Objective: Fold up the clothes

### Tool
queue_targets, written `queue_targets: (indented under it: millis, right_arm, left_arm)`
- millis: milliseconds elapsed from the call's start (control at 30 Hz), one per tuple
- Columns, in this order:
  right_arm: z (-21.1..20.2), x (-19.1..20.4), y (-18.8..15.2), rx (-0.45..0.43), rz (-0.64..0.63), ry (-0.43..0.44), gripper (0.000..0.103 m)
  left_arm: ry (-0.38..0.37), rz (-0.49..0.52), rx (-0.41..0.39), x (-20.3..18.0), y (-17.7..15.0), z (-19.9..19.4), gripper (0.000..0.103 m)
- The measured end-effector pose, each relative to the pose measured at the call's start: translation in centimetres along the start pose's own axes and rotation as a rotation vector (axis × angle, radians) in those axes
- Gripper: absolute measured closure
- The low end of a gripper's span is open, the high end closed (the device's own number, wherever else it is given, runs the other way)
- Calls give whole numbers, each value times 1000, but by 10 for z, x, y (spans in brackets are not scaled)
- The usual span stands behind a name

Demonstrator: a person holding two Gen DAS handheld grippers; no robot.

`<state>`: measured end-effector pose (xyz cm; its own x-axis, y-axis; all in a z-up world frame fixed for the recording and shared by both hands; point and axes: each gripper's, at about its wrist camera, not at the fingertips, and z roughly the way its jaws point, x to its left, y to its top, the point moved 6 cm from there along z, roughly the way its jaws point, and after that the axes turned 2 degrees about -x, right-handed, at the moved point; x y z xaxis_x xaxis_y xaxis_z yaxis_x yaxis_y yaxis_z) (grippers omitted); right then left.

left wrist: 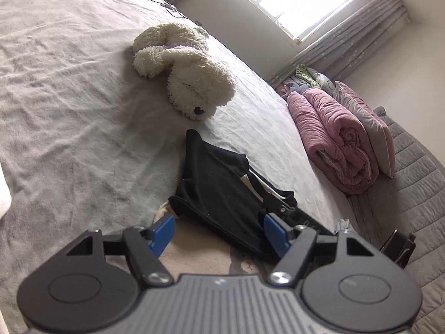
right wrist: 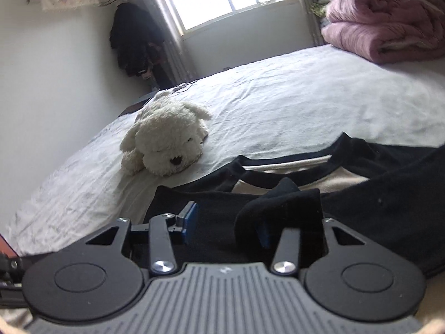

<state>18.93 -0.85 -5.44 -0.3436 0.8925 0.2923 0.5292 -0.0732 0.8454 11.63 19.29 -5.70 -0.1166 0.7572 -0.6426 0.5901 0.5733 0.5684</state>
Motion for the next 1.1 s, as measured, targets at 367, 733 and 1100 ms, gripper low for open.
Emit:
queue_targets:
  millis: [367, 733, 1100]
  right_arm:
    - [19, 54, -39, 148, -392, 70, 55]
    - [-17, 12, -19, 158, -223, 140, 55]
    - [-56, -48, -2, 130, -135, 39, 55]
  left_arm:
    - [7, -48, -49, 19, 17, -7, 33]
    - [-25, 14, -33, 10, 7, 15, 53]
    - [-20, 81, 28, -10, 15, 65, 58]
